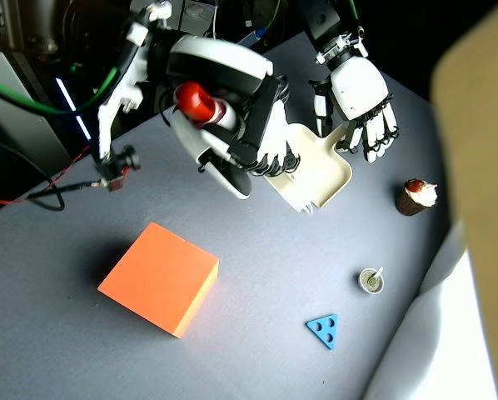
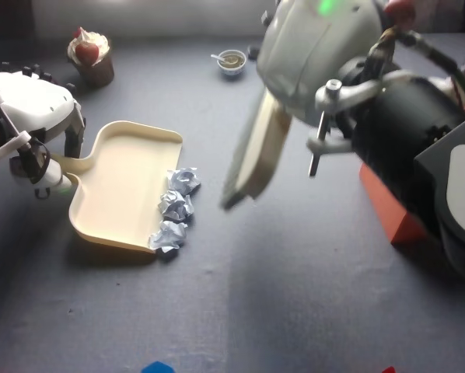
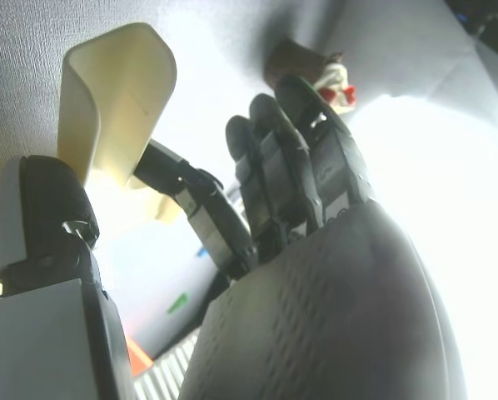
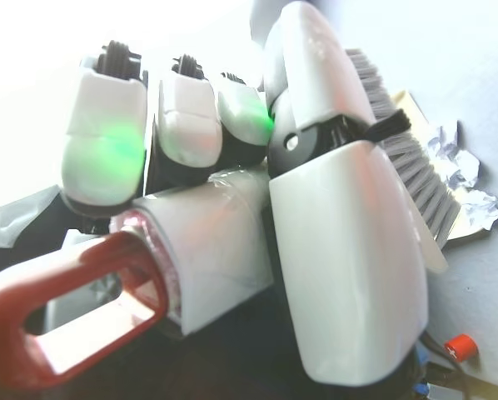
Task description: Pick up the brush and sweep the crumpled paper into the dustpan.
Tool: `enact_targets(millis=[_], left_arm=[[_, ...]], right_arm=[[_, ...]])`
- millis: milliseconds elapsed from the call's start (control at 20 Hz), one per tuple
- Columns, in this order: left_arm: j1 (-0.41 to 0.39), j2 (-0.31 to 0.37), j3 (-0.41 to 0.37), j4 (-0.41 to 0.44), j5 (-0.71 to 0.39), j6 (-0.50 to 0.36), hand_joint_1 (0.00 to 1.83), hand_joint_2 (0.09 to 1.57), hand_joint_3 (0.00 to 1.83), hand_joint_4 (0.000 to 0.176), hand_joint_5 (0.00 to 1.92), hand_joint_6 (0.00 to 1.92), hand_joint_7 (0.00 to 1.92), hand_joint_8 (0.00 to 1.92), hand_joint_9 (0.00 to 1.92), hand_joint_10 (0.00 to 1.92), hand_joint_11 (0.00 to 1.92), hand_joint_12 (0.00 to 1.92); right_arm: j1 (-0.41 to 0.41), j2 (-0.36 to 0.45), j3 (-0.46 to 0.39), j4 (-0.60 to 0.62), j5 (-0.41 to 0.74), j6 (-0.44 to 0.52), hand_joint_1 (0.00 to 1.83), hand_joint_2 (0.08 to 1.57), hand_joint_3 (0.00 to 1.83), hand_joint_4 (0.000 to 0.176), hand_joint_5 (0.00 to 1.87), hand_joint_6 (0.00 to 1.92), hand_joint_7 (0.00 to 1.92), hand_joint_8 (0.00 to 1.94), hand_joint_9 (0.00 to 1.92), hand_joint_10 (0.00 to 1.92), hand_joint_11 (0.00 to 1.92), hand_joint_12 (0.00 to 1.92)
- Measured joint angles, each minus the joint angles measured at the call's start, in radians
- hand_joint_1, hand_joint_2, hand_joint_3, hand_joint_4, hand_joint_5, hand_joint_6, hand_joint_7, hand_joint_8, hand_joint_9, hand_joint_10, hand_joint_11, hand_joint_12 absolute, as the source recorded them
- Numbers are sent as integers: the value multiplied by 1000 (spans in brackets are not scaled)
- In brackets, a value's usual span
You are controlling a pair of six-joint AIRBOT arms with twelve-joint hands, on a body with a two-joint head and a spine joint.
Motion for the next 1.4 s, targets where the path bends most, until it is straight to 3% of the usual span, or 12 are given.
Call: enact_targets(millis=[100, 200, 400, 950, 1000, 1150, 1250, 1400], left_arm=[[0, 0, 0, 2, 0, 0, 1131, 1079, 0, 0, 1068, 833, 453, 3, 394, 2, 120, 697], [0, 0, 0, 2, 0, -3, 1149, 1070, 0, 0, 1087, 799, 454, 1, 399, 2, 129, 700], [3, 0, 0, 1, 0, -5, 1149, 1069, 0, 0, 1087, 798, 464, 4, 397, 4, 121, 715], [14, 0, 0, 3, -1, -18, 1149, 1065, 1, 0, 1098, 780, 467, 0, 419, 1, 146, 717], [14, 0, 0, 3, -1, -18, 1154, 1063, 0, 0, 1104, 769, 461, 1, 416, 0, 137, 721], [14, 0, 0, 3, -1, -18, 1126, 1074, 2, 0, 1077, 818, 460, 2, 388, 3, 110, 721], [14, 0, 0, 3, -1, -18, 1130, 1074, 0, 0, 1080, 814, 473, 3, 411, 6, 133, 721], [14, 0, 0, 3, -1, -18, 1144, 1065, 0, 0, 1100, 779, 459, 1, 390, 0, 133, 696]], right_arm=[[11, -13, -12, 117, 14, -85, 1427, 1282, 2, 8, 992, 1921, 1272, 1941, 1474, 1921, 1576, 1921], [23, -44, 8, 130, 21, -119, 1440, 1277, 0, 6, 892, 1921, 1282, 1941, 1467, 1921, 1570, 1921], [40, -73, 40, 162, 43, -148, 1447, 1261, 0, 4, 997, 1921, 1290, 1941, 1472, 1921, 1561, 1921], [-16, -201, 151, 105, 78, -150, 1446, 1267, 0, 0, 1031, 1921, 1313, 1941, 1483, 1921, 1583, 1921], [-22, -208, 156, 80, 75, -147, 1455, 1267, 0, 0, 952, 1921, 1281, 1941, 1464, 1921, 1569, 1921], [-34, -230, 167, 40, 81, -116, 1456, 1247, 0, 0, 893, 1921, 1272, 1941, 1462, 1921, 1566, 1921], [-39, -253, 189, 28, 92, -105, 1461, 1254, 0, 0, 958, 1921, 1283, 1941, 1469, 1921, 1571, 1921], [-53, -266, 225, -45, 95, -45, 1456, 1257, 0, 0, 862, 1921, 1268, 1941, 1459, 1921, 1552, 1921]])
